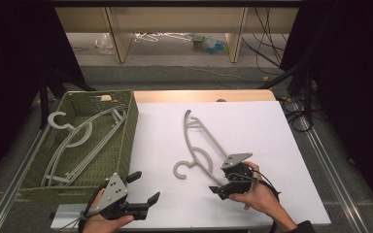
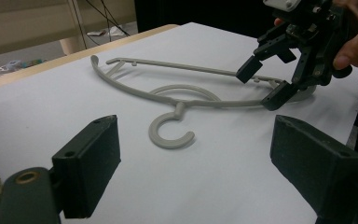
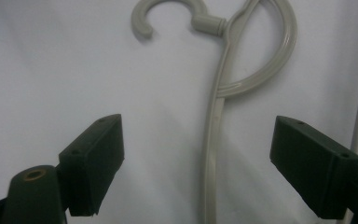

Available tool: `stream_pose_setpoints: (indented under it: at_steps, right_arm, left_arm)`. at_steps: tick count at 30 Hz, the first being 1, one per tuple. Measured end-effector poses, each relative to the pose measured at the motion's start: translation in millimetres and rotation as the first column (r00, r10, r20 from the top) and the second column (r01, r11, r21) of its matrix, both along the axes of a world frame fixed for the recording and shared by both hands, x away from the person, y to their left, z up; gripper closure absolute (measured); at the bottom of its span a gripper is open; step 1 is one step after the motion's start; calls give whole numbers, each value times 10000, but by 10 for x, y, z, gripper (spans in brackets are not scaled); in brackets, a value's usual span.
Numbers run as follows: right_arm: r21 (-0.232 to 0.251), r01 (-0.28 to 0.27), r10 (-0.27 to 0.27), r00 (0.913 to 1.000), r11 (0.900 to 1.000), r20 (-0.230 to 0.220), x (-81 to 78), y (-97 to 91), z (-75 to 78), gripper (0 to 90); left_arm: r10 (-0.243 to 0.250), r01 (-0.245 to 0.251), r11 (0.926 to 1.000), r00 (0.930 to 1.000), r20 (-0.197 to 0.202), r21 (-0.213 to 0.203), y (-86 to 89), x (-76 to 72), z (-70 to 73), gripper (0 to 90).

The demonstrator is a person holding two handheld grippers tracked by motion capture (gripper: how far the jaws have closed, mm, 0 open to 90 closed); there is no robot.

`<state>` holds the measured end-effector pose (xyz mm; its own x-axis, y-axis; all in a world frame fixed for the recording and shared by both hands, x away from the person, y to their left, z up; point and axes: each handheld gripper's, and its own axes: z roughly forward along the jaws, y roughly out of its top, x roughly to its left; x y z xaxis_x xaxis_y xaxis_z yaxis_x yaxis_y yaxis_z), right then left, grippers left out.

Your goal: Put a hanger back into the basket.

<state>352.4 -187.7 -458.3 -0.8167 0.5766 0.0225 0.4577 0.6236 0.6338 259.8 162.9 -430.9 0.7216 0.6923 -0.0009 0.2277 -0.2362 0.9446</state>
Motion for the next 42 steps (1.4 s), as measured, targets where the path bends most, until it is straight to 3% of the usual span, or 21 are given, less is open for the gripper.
stream_pose_setpoints:
  at_steps: [2,3,5,8,12,16,19,25,30,37,42]
  right_arm:
    - [-303,55,-68,9990,9995,-450,26,39,-19,188]
    - [-375,51,-64,9994,9993,-349,45,52,-46,201]
    - [-662,-41,3,9984,9978,-560,94,84,-80,225]
    - [-1221,-230,107,9949,9923,-1006,170,159,-129,321]
    - [-1905,-230,38,9949,9814,-1008,236,233,-113,417]
    - [-2037,-136,-124,9920,9789,-1259,258,264,-104,420]
    - [-2309,-196,-107,9916,9728,-1290,266,301,-94,428]
    - [-2676,-468,45,9877,9624,-1562,327,354,-68,471]
    - [-2854,-553,35,9839,9568,-1789,382,383,-47,563]
    - [-2700,-524,22,9831,9614,-1831,446,338,-43,704]
    - [-2973,-935,400,9827,9502,-1809,461,375,-33,759]
  left_arm:
    - [-66,65,9999,9999,-81,-119,0,10,-14,159]
    - [-89,89,10000,9999,-47,-44,3,17,-15,159]
    - [-83,82,9999,9999,-131,-58,-5,11,-21,159]
    - [-117,117,9999,9999,-118,-5,-5,11,-21,159]
    - [-139,139,9999,9999,-52,-25,10,23,-19,159]
    - [-155,156,9999,9997,-193,45,-1,23,-33,160]
    - [-276,277,9994,9996,-57,186,2,34,-26,160]
    - [-177,177,9998,9997,-168,16,2,28,-29,160]
    - [-143,143,9999,9998,-144,31,7,30,-27,161]
    - [-155,156,9999,9997,-190,62,3,33,-33,162]
    - [-226,234,9993,9993,-300,296,-22,36,-61,164]
